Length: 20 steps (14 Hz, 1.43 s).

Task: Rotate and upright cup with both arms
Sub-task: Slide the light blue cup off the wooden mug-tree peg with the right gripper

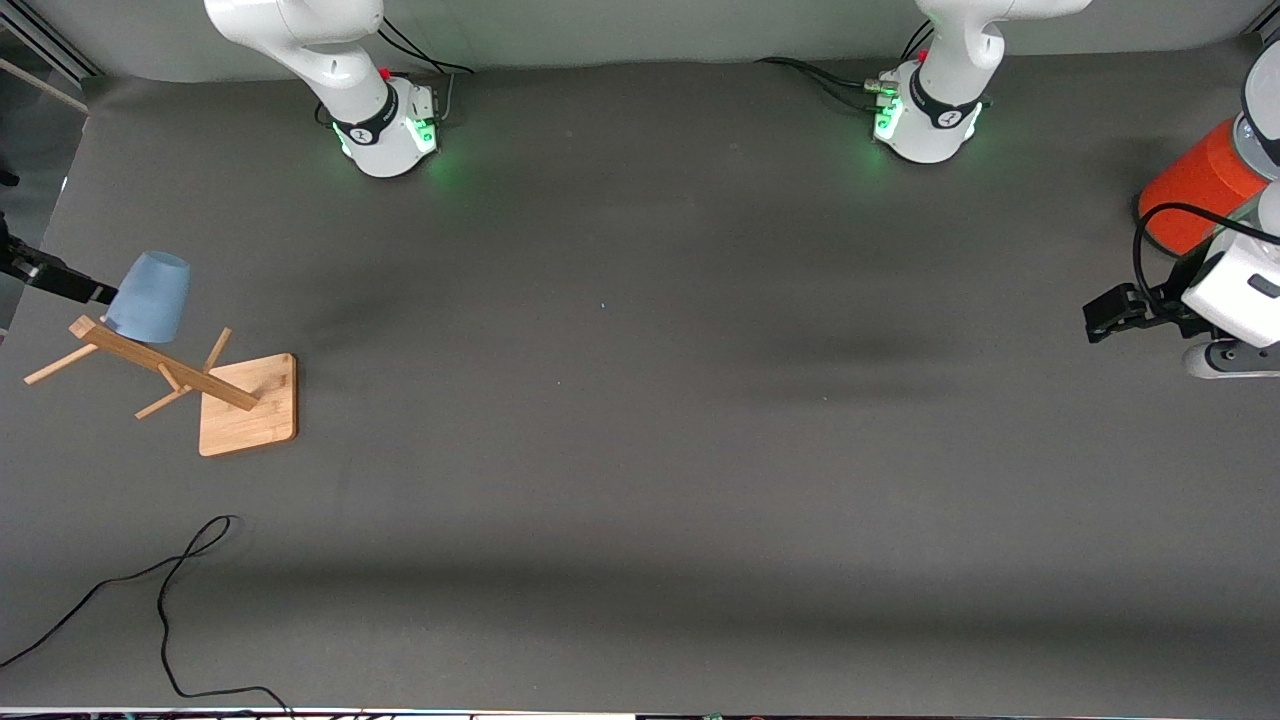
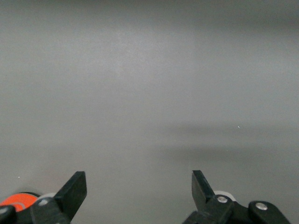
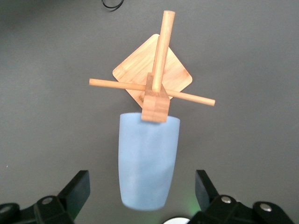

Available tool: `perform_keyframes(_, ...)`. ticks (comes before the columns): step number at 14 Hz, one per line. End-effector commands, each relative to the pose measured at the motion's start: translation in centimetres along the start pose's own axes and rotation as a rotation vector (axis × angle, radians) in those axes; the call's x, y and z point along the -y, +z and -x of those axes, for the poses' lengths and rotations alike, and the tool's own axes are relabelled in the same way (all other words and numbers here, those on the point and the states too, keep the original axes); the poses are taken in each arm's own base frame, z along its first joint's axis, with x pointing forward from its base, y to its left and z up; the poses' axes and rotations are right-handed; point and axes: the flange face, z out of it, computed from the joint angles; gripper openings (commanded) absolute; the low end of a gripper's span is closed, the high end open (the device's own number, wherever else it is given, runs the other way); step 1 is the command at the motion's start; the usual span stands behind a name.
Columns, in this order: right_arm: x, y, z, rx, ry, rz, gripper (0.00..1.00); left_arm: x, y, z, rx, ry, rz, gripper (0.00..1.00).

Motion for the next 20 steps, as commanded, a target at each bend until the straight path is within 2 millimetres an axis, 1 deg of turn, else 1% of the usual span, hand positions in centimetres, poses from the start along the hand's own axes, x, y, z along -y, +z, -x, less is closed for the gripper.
perform_keyframes(1, -0.4, 2.8, 0.3, -0.018, 0.024, -0.013, 1.0, 0.2, -0.2, 0.0, -0.013, 0.016, -0.011, 1.0)
perform_keyframes(5, -0.1, 5.9, 0.4, -0.015, 0.025, -0.031, 1.0, 0.2, 0.0, -0.2, -0.018, 0.016, -0.011, 1.0)
perform_keyframes(7, 0.0, 7.1, 0.5, -0.009, 0.024, -0.031, 1.0, 0.1, 0.2, -0.3, -0.015, 0.018, -0.011, 1.0)
perform_keyframes(10, 0.0, 7.8, 0.7, -0.002, 0.022, -0.029, 1.0, 0.0, 0.4, -0.2, -0.007, 0.018, -0.01, 1.0)
perform_keyframes(13, 0.0, 7.9, 0.7, 0.0, 0.021, -0.028, 1.0, -0.1, 0.4, -0.1, -0.003, 0.021, -0.01, 1.0)
perform_keyframes(14, 0.0, 8.0, 0.7, 0.001, 0.021, -0.028, 0.98, -0.2, 0.6, -0.1, 0.001, 0.02, -0.006, 1.0)
perform_keyframes(15, 0.0, 8.0, 0.7, 0.001, 0.021, -0.028, 0.73, -0.3, 0.7, -0.2, 0.004, 0.022, -0.004, 1.0)
perform_keyframes(16, 0.0, 8.0, 0.7, 0.001, 0.021, -0.028, 0.51, -0.3, 0.7, -0.2, 0.004, 0.022, -0.004, 1.0)
perform_keyframes(17, 0.0, 8.0, 0.7, 0.001, 0.019, -0.028, 0.38, -0.2, 0.8, -0.2, 0.005, 0.02, -0.004, 1.0)
perform_keyframes(18, 0.0, 8.0, 0.7, 0.001, 0.019, -0.028, 0.35, -0.2, 0.8, -0.1, 0.008, 0.02, -0.004, 1.0)
perform_keyframes(20, 0.0, 8.0, 0.7, 0.004, 0.021, -0.027, 0.35, -0.2, 0.8, -0.1, 0.007, 0.02, -0.003, 1.0)
